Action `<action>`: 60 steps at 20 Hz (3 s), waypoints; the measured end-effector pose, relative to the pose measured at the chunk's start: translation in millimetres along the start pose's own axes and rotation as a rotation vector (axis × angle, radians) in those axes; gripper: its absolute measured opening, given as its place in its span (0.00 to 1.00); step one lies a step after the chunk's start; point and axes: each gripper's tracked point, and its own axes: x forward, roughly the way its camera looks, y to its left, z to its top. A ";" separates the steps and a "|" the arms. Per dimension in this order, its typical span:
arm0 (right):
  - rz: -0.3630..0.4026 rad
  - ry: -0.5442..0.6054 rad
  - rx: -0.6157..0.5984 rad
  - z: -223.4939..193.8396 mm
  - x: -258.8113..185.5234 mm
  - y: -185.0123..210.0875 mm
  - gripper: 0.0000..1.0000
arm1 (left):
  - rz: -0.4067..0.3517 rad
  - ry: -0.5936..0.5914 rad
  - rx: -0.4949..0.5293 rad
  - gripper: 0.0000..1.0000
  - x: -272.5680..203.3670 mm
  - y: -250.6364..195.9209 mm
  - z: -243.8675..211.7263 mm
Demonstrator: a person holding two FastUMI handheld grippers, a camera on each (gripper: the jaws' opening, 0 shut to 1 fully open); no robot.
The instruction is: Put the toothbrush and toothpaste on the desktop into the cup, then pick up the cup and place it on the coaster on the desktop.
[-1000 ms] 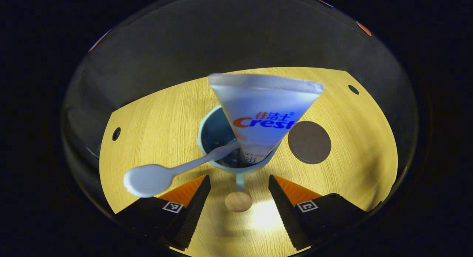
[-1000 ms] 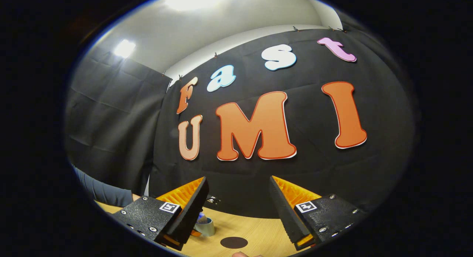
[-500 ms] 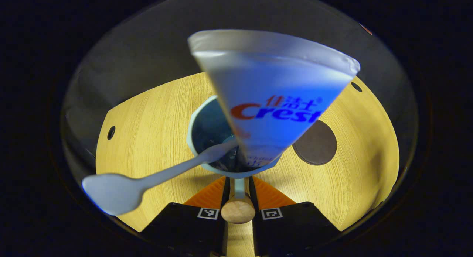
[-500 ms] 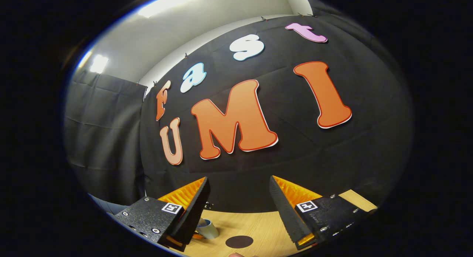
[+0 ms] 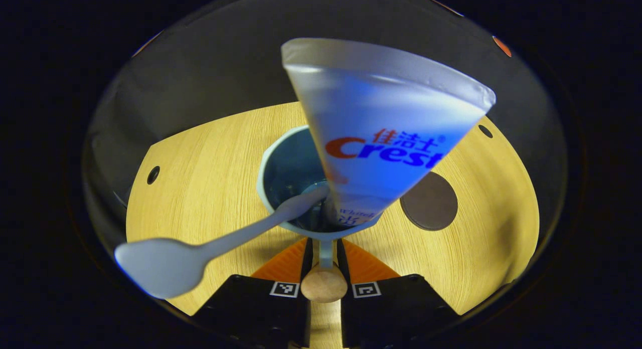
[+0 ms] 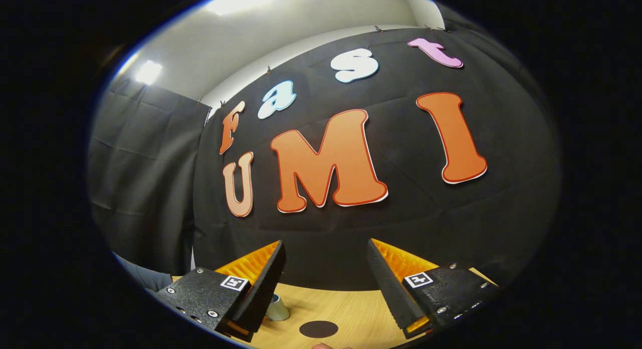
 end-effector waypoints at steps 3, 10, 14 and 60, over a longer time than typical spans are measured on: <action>-0.011 0.012 0.017 -1.1 -1.6 -6.2 0.98 | -0.018 -0.021 0.013 0.23 -41.6 -0.8 73.4; -0.041 0.001 -0.051 5.0 -9.5 -19.4 0.98 | -0.100 -0.047 0.078 0.24 -52.6 -82.1 177.7; -0.035 -0.017 -0.064 11.3 -13.4 -19.0 0.97 | -0.134 -0.047 0.122 0.24 -4.3 -163.1 158.5; -0.062 0.014 -0.241 -4.4 3.7 18.1 0.98 | 0.057 -0.805 -0.035 0.98 75.7 -146.9 327.5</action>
